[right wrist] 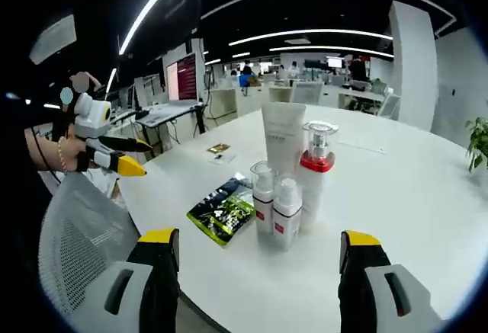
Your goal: Arrange the skincare products in the storage area until every visible bottle or jar stands upright without overlapping.
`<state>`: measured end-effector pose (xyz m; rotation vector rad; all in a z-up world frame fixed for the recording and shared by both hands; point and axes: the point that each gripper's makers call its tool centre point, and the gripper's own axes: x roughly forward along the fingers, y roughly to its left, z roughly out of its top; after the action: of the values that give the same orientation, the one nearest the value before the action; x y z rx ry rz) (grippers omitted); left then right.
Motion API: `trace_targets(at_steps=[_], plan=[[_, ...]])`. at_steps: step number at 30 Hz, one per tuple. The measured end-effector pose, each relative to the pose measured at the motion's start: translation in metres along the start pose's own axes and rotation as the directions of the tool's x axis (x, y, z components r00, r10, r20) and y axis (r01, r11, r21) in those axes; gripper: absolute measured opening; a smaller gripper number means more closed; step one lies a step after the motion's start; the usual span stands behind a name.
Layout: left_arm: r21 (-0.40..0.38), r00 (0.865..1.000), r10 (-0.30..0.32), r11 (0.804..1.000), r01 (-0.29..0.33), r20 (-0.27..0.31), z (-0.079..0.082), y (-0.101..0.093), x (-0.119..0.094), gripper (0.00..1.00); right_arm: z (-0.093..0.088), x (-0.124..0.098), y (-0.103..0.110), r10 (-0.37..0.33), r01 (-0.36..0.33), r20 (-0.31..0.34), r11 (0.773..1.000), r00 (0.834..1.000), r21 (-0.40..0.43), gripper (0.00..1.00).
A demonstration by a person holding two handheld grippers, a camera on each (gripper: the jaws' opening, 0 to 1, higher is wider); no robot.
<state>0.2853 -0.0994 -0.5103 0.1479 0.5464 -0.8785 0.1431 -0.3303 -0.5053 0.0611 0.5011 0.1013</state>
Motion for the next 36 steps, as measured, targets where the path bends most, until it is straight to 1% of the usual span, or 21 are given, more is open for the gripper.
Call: trace_targets(at_steps=[5,7,8,11,14,16,17,20,23,27,29,30,31,33,36], plan=[[0.009,1.0,-0.003,1.0,0.003,-0.011,-0.002,-0.002,0.0,0.9,0.0,0.0,0.001,0.004,-0.004,-0.002,1.0,1.0,-0.013,0.92],[-0.003,1.0,-0.003,1.0,0.003,0.01,0.002,-0.002,-0.001,0.9,0.0,0.001,0.003,0.008,-0.008,-0.006,1.0,1.0,-0.018,0.93],[-0.006,1.0,0.001,1.0,0.0,0.012,0.003,-0.001,-0.002,0.9,0.0,0.001,0.002,0.009,-0.009,-0.007,1.0,1.0,-0.018,0.93],[-0.049,1.0,0.009,0.999,-0.009,-0.003,-0.001,0.008,-0.001,0.88,-0.001,0.002,0.002,0.012,-0.012,-0.013,1.0,1.0,-0.008,0.93],[-0.065,1.0,0.016,0.998,-0.017,-0.018,-0.003,0.008,0.0,0.83,-0.001,0.001,-0.001,-0.004,0.003,-0.016,1.0,1.0,-0.012,0.93],[-0.066,0.998,0.024,0.997,-0.028,-0.056,-0.009,0.013,0.001,0.81,-0.001,-0.001,-0.002,-0.01,0.01,-0.012,1.0,1.0,-0.01,0.92],[-0.067,0.998,0.021,0.997,-0.025,-0.065,-0.01,0.011,0.002,0.82,-0.001,-0.001,-0.002,-0.009,0.009,-0.013,1.0,1.0,-0.009,0.91],[-0.062,0.997,0.017,0.998,-0.021,-0.07,-0.009,0.007,0.005,0.85,-0.002,-0.002,-0.004,-0.011,0.011,-0.015,1.0,1.0,0.002,0.91],[-0.051,0.997,0.01,0.999,-0.014,-0.077,-0.006,0.007,0.006,0.84,-0.001,-0.002,-0.005,-0.016,0.016,-0.006,1.0,1.0,0.009,0.91],[-0.04,0.996,0.011,0.999,-0.015,-0.086,-0.001,0.013,0.013,0.85,0.0,-0.002,-0.004,-0.009,0.009,-0.006,1.0,1.0,0.016,0.9],[-0.036,0.995,0.024,0.999,-0.027,-0.096,0.002,0.016,0.015,0.87,-0.001,-0.002,-0.003,-0.005,0.005,-0.011,1.0,1.0,0.012,0.9],[-0.038,0.995,0.02,0.999,-0.024,-0.096,0.004,0.016,0.016,0.89,-0.002,-0.002,-0.003,-0.003,0.003,-0.013,1.0,1.0,0.011,0.9],[-0.044,0.996,0.022,0.999,-0.026,-0.085,0.008,0.02,0.019,0.91,-0.001,-0.002,-0.002,0.001,-0.001,-0.013,1.0,1.0,0.012,0.9],[-0.042,0.996,0.028,0.999,-0.032,-0.084,0.012,0.02,0.02,0.91,-0.001,-0.002,-0.002,0.005,-0.005,-0.01,1.0,1.0,0.011,0.9],[-0.04,0.995,0.029,0.999,-0.033,-0.091,0.014,0.023,0.026,0.92,-0.001,-0.001,-0.002,0.009,-0.009,-0.011,1.0,1.0,0.013,0.89]])
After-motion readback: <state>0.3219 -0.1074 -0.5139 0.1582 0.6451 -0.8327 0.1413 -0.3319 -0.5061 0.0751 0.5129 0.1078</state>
